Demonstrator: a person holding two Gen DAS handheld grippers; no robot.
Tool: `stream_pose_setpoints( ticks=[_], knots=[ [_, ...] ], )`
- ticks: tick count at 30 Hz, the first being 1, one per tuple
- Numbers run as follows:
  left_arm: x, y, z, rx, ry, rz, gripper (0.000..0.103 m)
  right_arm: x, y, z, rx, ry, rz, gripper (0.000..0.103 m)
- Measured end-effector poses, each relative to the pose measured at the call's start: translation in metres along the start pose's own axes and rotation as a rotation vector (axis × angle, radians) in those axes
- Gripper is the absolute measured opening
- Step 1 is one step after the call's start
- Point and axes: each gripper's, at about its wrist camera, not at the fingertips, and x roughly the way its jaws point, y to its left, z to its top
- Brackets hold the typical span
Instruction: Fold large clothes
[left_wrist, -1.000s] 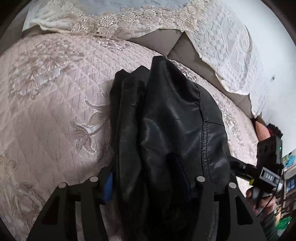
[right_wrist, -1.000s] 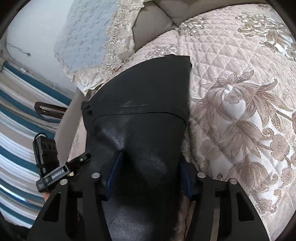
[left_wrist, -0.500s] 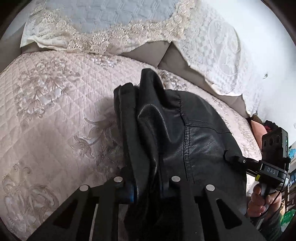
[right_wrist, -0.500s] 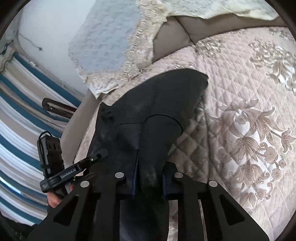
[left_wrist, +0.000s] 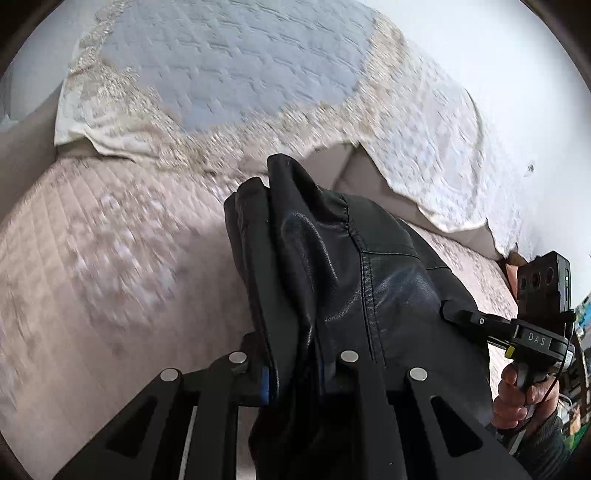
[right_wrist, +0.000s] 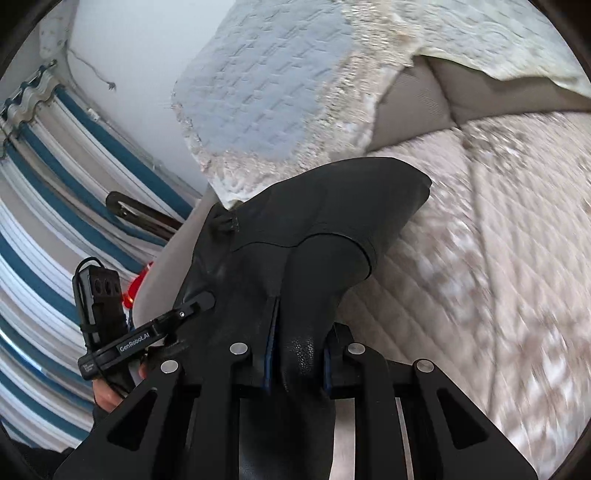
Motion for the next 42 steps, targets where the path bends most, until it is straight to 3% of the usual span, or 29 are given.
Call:
stream_pose_setpoints(
  ticks=[7,9,12,14,17,21,26,28,30,32,34,40,42],
  knots=[
    [0.025,0.036,0.050,0.018,-0.032,0.056,0.017,0.058,-0.001,0.048,-0.008,0.013,-0.002,0.020],
    [0.043,0.049,0.057,0.000,-0.016,0.060,0.018,0.077,-0.011,0.053,0.002,0.035,-0.027,0.025],
    [0.085,0.077,0.054,-0.035,0.062,0.099,0.020,0.109,-0.041,0.047,0.063,0.120,-0.150,0.031],
    [0.104,0.092,0.044,-0.054,0.117,0.138,0.029,0.110,-0.052,0.039,0.071,0.127,-0.181,0.036],
    [0.085,0.102,0.033,-0.102,0.066,0.099,0.032,0.087,-0.044,0.033,0.035,0.086,-0.196,0.036],
    [0.041,0.091,0.027,-0.089,-0.009,0.133,0.030,0.060,-0.012,0.023,-0.061,0.050,-0.192,0.036],
    [0.012,0.053,0.016,-0.019,-0.082,0.102,0.030,0.075,0.023,-0.004,-0.186,0.115,-0.233,0.036],
    [0.031,0.047,0.006,0.011,-0.033,0.134,0.030,0.092,0.017,-0.016,-0.211,0.167,-0.299,0.036],
    [0.062,0.056,-0.004,0.015,0.051,0.176,0.032,0.092,0.007,-0.020,-0.199,0.164,-0.306,0.034],
    [0.073,0.069,-0.010,-0.024,0.054,0.160,0.033,0.090,0.008,-0.019,-0.190,0.164,-0.318,0.034],
    [0.070,0.072,-0.007,-0.061,0.051,0.154,0.033,0.086,0.016,-0.019,-0.210,0.163,-0.350,0.034],
    [0.034,0.046,-0.011,-0.020,0.025,0.239,0.034,0.050,0.042,-0.033,-0.251,0.117,-0.389,0.037],
    [0.017,0.038,-0.021,-0.020,0.015,0.257,0.039,0.035,0.051,-0.042,-0.260,0.094,-0.401,0.046]
  ],
)
